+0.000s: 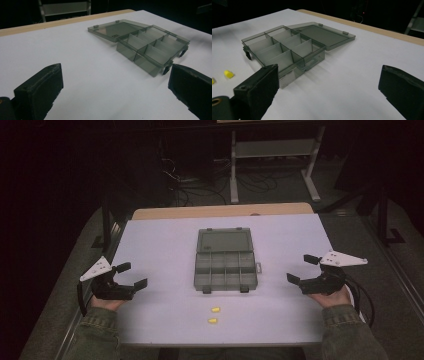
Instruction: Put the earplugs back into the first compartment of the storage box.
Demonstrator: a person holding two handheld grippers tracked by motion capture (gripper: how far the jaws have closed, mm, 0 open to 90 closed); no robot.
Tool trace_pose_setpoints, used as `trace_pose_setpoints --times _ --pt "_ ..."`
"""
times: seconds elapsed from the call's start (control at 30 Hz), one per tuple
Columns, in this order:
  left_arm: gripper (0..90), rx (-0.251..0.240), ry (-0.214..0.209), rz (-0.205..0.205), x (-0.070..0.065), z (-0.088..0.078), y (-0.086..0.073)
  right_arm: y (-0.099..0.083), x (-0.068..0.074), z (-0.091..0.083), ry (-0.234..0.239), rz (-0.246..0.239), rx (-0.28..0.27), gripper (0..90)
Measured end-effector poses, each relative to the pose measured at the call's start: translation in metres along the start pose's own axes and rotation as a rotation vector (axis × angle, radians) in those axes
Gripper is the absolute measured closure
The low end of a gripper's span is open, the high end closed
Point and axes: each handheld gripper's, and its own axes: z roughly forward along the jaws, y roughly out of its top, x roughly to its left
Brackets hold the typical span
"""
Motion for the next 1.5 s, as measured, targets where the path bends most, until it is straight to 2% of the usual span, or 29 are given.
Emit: trace_pose_setpoints --times 0.17,0.37,0.6,0.77,1.03,1.13,1.23,1.33,1.47,1.5 --pt "0.0 0.004 -0.011 0.004 -0.002 0.001 0.000 0.000 0.002 0.000 0.006 -0.007 0.003 2.5" --pt "0.0 0.038 -0.033 0.022 -0.007 0.007 -0.001 0.000 0.004 0.001 0.015 -0.019 0.021 2.5" --pt "0.0 0.036 -0.035 0.033 -0.010 0.007 0.003 0.000 0.004 0.001 0.017 -0.019 0.026 2.5" --pt "0.0 0.072 -0.054 0.066 -0.016 0.013 0.007 -0.001 0.004 0.001 0.019 -0.016 0.030 2.5" --pt "0.0 0.094 -0.077 0.114 -0.027 0.020 0.023 -0.001 0.005 0.001 0.022 -0.020 0.034 2.5" --pt "0.0 0.107 -0.101 0.131 -0.032 0.023 0.029 -0.001 0.005 0.001 0.023 -0.020 0.037 2.5" --pt "0.0 0.141 -0.126 0.165 -0.039 0.031 0.035 -0.001 0.006 0.001 0.028 -0.021 0.043 2.6" --pt "0.0 0.150 -0.142 0.172 -0.043 0.034 0.038 -0.001 0.006 0.001 0.030 -0.024 0.043 2.6" --pt "0.0 0.168 -0.198 0.188 -0.052 0.042 0.048 -0.001 0.006 0.001 0.027 -0.030 0.041 2.6" --pt "0.0 0.168 -0.198 0.188 -0.052 0.042 0.048 -0.001 0.006 0.001 0.027 -0.030 0.041 2.6"
